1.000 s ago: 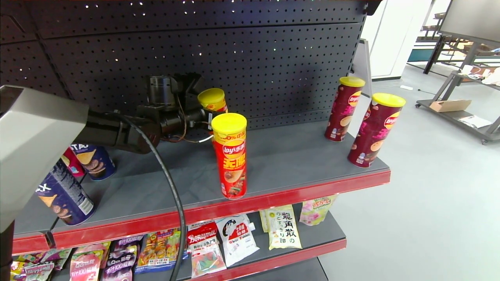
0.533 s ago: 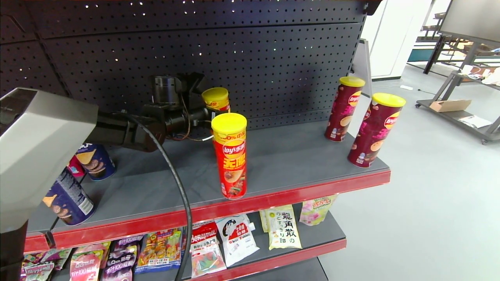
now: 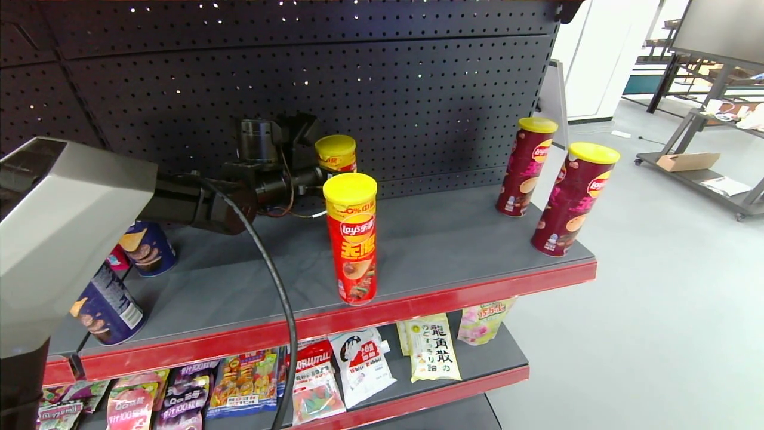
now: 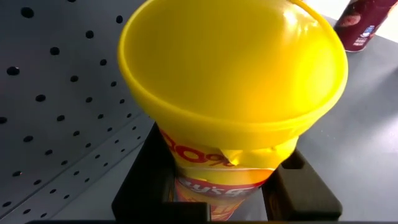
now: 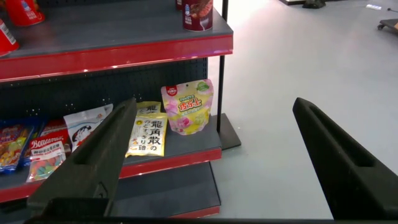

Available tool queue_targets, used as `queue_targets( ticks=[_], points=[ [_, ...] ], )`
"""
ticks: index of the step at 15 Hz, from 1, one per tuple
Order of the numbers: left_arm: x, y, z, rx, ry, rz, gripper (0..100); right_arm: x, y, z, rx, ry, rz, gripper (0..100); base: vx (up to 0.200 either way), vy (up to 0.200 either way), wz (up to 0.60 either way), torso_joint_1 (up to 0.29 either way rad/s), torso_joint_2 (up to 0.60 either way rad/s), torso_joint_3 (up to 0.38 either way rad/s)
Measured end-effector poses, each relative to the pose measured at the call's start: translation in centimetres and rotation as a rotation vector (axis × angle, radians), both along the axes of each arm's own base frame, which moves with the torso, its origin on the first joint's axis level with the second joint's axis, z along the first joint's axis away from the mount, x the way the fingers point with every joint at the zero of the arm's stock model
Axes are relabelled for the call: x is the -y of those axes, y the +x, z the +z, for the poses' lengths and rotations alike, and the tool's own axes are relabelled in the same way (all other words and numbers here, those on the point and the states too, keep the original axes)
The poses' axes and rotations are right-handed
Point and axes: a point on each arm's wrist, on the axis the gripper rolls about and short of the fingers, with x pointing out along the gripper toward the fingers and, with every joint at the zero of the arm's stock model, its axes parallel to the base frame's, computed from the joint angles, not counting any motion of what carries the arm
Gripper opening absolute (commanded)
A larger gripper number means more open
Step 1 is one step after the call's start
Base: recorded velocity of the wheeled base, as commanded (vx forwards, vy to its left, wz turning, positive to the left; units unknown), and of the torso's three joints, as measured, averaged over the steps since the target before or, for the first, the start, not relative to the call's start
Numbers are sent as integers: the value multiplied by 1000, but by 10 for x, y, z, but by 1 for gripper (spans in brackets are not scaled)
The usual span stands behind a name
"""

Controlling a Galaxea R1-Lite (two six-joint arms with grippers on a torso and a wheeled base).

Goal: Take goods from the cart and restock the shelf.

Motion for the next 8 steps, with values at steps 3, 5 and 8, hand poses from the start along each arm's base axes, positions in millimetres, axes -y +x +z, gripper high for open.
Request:
queue_targets(
  ticks=[3, 5, 8],
  points=[
    [0, 0, 0, -1, 2, 3, 0, 0, 0, 0, 0, 0, 0, 100, 0, 0, 0, 0, 0, 0],
    [0, 0, -1, -2, 2, 4, 100, 0, 0, 0, 0, 0, 0, 100, 0, 0, 0, 0, 0, 0],
    [0, -1, -3, -28, 9, 5, 100, 0, 0, 0, 0, 0, 0, 100, 0, 0, 0, 0, 0, 0]
  ],
)
